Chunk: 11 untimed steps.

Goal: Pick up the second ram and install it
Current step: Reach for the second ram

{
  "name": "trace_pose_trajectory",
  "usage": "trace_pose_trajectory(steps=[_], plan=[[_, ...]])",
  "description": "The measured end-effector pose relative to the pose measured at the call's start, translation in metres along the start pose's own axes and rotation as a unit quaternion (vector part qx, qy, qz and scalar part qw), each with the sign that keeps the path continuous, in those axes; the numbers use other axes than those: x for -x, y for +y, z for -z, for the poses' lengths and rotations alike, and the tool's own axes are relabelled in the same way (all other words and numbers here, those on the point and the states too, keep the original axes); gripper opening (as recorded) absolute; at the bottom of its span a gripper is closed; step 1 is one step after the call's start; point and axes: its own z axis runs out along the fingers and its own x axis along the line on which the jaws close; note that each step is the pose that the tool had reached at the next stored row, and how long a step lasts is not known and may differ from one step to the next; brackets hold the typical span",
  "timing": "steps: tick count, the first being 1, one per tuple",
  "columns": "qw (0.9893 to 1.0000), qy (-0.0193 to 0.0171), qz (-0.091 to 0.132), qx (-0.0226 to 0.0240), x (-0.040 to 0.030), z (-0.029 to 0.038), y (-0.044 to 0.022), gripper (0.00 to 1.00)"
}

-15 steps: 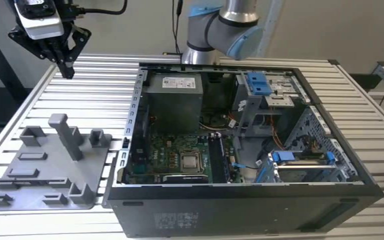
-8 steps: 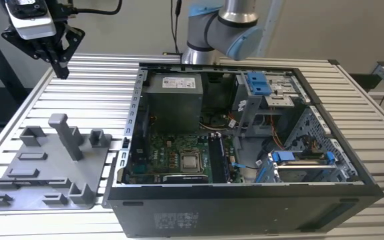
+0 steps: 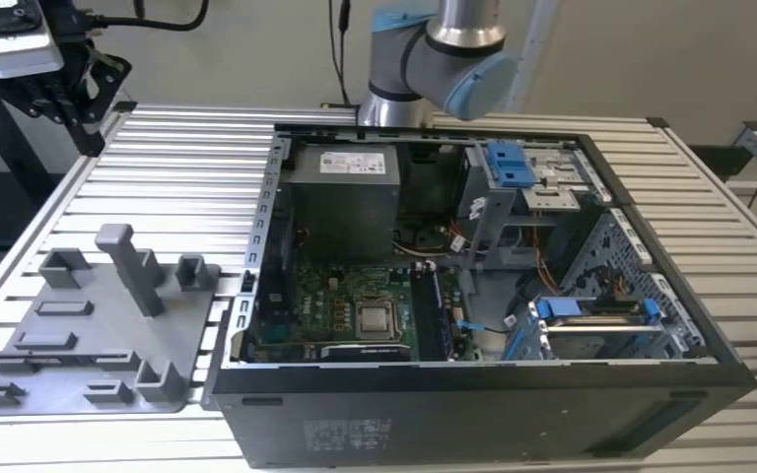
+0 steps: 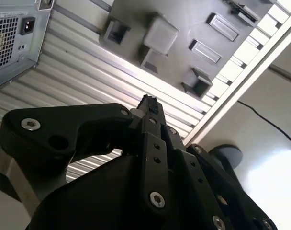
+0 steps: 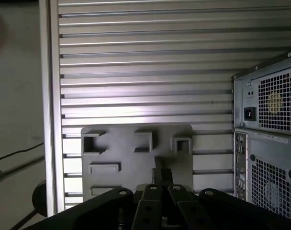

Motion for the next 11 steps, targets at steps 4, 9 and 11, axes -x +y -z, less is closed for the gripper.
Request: trace_pose_trajectory(steps=[4,9,11], plan=[[1.0000,0.0000,0.000,0.0000,-0.0183,-0.0004,-0.0015,0.11],[1.0000,0.0000,0.000,0.0000,-0.0382,-0.0008,-0.0031,0.11],[1.0000,0.0001,0.000,0.0000,-0.0424,-0.0010,-0.0033,0.11]])
